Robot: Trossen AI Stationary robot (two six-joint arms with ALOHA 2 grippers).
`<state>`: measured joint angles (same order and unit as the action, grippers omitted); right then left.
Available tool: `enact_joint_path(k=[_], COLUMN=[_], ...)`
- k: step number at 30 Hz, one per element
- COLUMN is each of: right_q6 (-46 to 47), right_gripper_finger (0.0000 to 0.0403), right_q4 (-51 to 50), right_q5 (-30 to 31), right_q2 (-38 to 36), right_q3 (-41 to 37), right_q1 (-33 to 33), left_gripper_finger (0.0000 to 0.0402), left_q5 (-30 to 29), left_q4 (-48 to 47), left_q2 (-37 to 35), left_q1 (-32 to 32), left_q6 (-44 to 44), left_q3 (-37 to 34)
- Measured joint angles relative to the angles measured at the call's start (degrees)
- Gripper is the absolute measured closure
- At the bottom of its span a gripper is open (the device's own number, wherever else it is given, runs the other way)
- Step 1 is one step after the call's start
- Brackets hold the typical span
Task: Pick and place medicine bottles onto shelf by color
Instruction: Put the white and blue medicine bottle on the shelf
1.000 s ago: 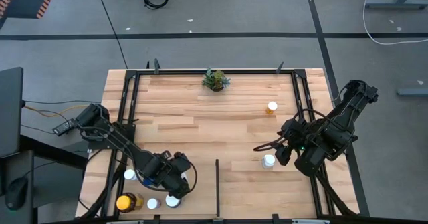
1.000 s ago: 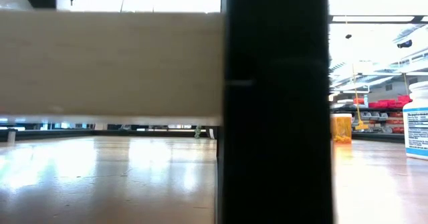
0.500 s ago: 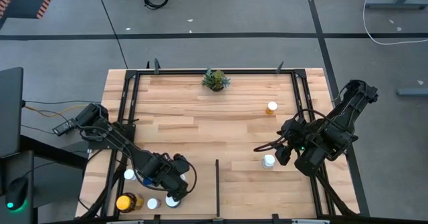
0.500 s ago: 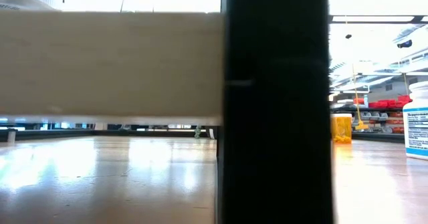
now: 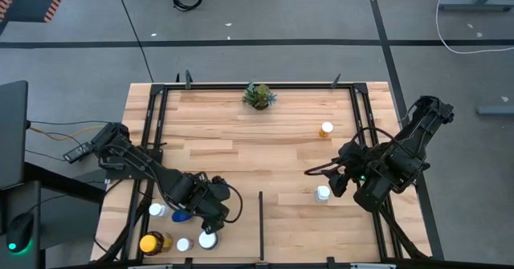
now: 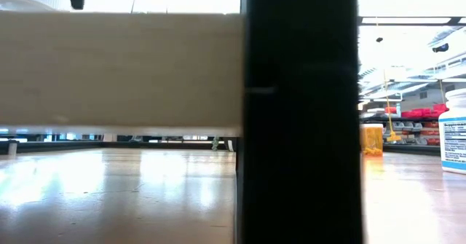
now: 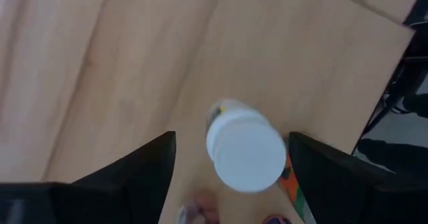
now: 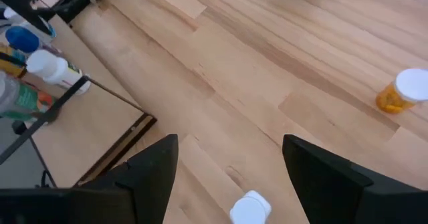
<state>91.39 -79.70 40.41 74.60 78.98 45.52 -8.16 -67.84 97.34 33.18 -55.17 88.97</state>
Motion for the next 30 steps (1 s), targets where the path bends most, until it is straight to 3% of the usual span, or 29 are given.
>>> enact_joint_path(k=[11, 17, 22, 30], right_q6=[3.01, 4.52, 15.03, 21.99], right_gripper_finger=[0.0126, 0.0126, 0.0126, 0.0126], right_q4=[0.38, 5.39, 6.21, 21.67], right_q5=[-4.94, -13.51, -20.49, -29.25], right_q2=[3.46, 7.42, 9.01, 4.20], right_q3=[-1.20, -4.78, -7.50, -20.14], right_q1=[0.00, -0.17, -1.29, -4.92], left_gripper_finger=[0.0107, 0.0113, 0.0120, 0.0127], left_q5=[-2.08, -4.48, -4.26, -4.27], left_q4=[-0.82, -1.73, -4.03, -6.50], left_q2=[0.00, 0.00, -0.01, -0.89], left_q1=[-2.32, -6.63, -9.05, -11.29], left_q6=[8.17, 13.89, 21.85, 33.40], left_q3=[3.95, 9.28, 14.11, 15.64])
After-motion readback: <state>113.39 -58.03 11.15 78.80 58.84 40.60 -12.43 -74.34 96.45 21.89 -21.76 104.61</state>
